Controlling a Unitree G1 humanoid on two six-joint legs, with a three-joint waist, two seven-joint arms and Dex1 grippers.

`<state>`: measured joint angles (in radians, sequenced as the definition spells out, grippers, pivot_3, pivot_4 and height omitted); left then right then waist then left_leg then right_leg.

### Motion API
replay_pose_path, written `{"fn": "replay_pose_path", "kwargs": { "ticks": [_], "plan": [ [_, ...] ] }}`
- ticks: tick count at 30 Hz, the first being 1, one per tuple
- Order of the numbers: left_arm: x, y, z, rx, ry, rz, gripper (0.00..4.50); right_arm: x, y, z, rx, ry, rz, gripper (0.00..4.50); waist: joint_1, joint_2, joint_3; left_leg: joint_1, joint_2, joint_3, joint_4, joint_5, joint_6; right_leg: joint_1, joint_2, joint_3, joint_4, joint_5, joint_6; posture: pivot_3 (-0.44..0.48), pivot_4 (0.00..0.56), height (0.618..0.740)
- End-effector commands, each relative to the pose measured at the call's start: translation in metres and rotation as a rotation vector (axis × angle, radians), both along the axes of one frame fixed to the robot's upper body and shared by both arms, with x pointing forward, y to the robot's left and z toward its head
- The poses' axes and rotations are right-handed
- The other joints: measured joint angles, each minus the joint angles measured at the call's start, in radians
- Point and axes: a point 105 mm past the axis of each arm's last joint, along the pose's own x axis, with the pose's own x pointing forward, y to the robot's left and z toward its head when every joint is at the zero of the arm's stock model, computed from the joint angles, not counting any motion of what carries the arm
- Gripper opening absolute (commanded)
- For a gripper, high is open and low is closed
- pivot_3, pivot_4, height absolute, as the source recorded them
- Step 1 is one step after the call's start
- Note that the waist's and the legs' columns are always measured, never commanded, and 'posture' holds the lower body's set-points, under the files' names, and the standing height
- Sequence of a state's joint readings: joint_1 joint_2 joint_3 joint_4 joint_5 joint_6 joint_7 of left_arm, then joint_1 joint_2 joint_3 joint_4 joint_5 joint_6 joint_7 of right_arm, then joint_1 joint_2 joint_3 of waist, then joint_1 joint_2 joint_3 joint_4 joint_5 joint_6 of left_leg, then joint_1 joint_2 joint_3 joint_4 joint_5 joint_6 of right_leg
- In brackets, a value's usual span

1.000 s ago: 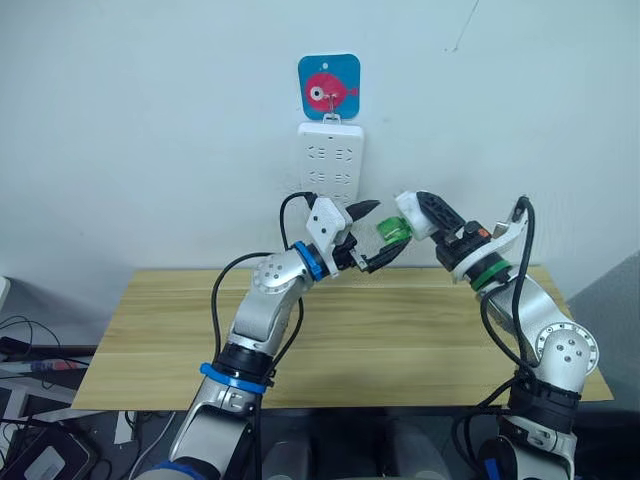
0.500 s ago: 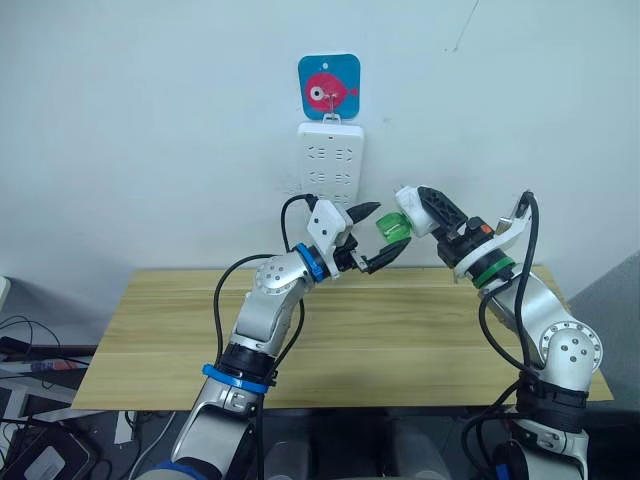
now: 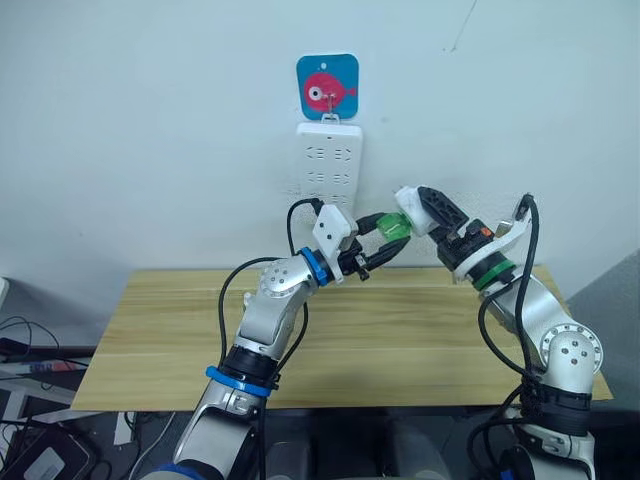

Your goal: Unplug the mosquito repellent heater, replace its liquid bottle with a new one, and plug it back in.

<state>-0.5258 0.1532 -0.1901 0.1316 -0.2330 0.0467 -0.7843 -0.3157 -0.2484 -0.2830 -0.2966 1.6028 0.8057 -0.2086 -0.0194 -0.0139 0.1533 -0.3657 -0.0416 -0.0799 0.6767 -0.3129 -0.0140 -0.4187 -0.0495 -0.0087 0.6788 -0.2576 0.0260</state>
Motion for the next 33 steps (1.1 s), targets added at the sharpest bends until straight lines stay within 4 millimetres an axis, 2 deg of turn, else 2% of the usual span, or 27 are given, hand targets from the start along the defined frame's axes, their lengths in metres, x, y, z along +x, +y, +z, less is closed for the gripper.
{"fn": "replay_pose_path", "kwargs": {
  "ticks": [1, 6, 9, 11, 21, 33],
  "plan": [
    [-0.009, 0.004, 0.009, 0.102, -0.127, -0.112, 2.28, -0.010, -0.005, -0.006, -0.076, 0.017, 0.152, 4.49, 0.001, 0.000, 0.000, 0.000, 0.000, 0.000, 0.000, 0.000, 0.000, 0.000, 0.000, 0.000, -0.001, 0.000, 0.000, 0.001, 0.147, 0.740],
    [-0.016, 0.017, -0.005, 0.246, -0.170, -0.242, 2.28, -0.027, -0.016, -0.013, -0.159, 0.095, 0.450, 4.49, 0.002, 0.002, 0.002, 0.001, 0.001, 0.000, 0.000, -0.001, 0.002, 0.005, 0.005, 0.000, -0.006, 0.000, 0.000, 0.012, 0.144, 0.740],
    [-0.020, 0.021, -0.009, 0.286, -0.181, -0.291, 2.28, -0.037, -0.014, -0.011, -0.186, 0.134, 0.596, 4.49, 0.004, 0.001, 0.002, 0.001, 0.001, 0.000, 0.001, -0.001, 0.003, 0.006, 0.005, 0.000, -0.007, 0.000, 0.000, 0.016, 0.143, 0.740],
    [-0.024, 0.021, -0.014, 0.311, -0.198, -0.320, 2.28, -0.041, -0.011, -0.017, -0.232, 0.175, 0.656, 4.49, 0.004, 0.001, 0.002, 0.001, 0.002, -0.001, 0.001, -0.001, 0.003, 0.006, 0.004, 0.000, -0.008, 0.000, 0.000, 0.016, 0.143, 0.740],
    [-0.038, 0.007, -0.012, 0.278, -0.219, -0.349, 2.28, -0.033, -0.003, -0.028, -0.258, 0.223, 0.680, 4.49, 0.024, 0.001, 0.002, -0.001, 0.001, -0.002, 0.001, -0.002, 0.004, 0.009, 0.000, -0.001, -0.015, 0.000, 0.000, 0.052, 0.142, 0.740],
    [-0.036, 0.016, -0.010, 0.297, -0.222, -0.347, 2.28, -0.027, -0.021, -0.032, -0.310, 0.254, 0.656, 4.49, 0.032, 0.001, 0.002, 0.000, 0.000, -0.002, 0.001, -0.002, 0.004, 0.009, 0.000, -0.001, -0.015, 0.001, 0.001, 0.040, 0.141, 0.740]
  ]
}}
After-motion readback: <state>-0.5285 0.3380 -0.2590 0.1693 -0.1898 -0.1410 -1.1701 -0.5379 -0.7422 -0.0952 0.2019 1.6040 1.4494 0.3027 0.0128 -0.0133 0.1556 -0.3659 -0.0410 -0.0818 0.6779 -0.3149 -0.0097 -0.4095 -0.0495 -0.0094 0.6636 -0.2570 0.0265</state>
